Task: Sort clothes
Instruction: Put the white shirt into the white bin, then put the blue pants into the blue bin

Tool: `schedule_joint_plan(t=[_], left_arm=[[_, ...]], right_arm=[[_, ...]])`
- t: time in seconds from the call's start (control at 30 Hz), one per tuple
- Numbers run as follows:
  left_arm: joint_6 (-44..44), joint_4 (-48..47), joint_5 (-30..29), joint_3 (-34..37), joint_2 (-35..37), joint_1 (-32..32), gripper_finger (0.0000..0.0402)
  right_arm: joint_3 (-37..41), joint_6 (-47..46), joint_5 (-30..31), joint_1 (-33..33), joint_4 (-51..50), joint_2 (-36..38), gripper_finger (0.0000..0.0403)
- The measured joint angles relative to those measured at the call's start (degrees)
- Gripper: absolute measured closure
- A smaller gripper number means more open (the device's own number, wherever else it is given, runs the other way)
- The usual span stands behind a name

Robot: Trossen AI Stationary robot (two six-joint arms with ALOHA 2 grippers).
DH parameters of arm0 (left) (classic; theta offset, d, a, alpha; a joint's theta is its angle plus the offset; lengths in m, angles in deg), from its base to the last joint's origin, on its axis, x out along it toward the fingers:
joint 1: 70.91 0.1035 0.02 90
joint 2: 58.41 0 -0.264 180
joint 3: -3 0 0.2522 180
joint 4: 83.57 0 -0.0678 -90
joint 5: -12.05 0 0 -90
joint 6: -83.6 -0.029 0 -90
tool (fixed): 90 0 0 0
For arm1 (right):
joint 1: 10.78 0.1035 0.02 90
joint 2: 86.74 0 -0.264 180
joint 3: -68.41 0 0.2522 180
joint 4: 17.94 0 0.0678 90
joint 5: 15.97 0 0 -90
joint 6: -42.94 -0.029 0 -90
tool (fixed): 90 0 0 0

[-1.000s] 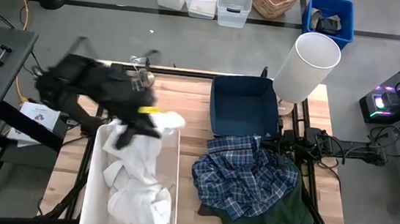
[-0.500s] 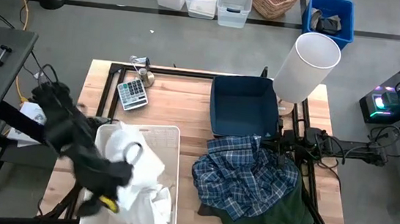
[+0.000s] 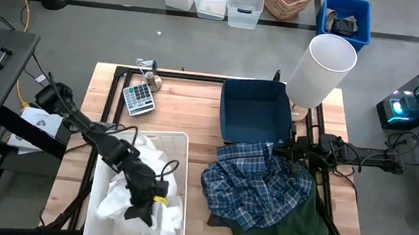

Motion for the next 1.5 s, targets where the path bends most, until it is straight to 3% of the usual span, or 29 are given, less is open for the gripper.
schedule_joint_plan(t=[0.17,0.33,0.67,0.93,1.03,1.13,1.23,1.37,1.5], left_arm=[[-1.72,-4.68,-6.47,4.66,-0.61,0.09,0.0389],[-3.8,-4.41,-8.96,4.12,-0.33,-0.39,0.0329],[-8.94,-4.5,-10.37,-8.82,-0.22,-5.86,0.0176],[-15.34,-21.82,-8.34,-23.06,-0.2,-5.4,0.0148],[-16.76,-33.95,-14.52,-25.71,-0.24,-5.21,0.0153],[-17.94,-45.91,-25.55,-26.68,-0.64,-4.85,0.0161],[-16.5,-48.49,-35.35,-26.96,-0.63,-3.3,0.0167],[-18.72,-53.67,-42.66,-32.89,-0.5,1.41,0.0174],[-20.08,-64.2,-57.7,-40.18,-0.12,8.99,0.0181]], right_arm=[[0.0,0.01,-0.01,0.0,0.0,0.0,0.0402],[0.0,0.0,0.0,0.0,0.0,0.0,0.0402],[-0.02,0.0,0.0,0.02,-0.01,0.0,0.0402],[-0.01,0.0,0.0,0.02,0.0,0.0,0.0402],[-0.01,0.01,-0.02,0.01,-0.01,0.0,0.0402],[-0.01,0.0,-0.02,0.01,-0.01,0.0,0.0402],[-0.01,0.0,0.0,0.02,0.0,0.0,0.0402],[-0.01,0.01,-0.01,0.0,0.0,0.0,0.0402],[-0.02,0.0,0.0,0.0,0.0,0.0,0.0402]])
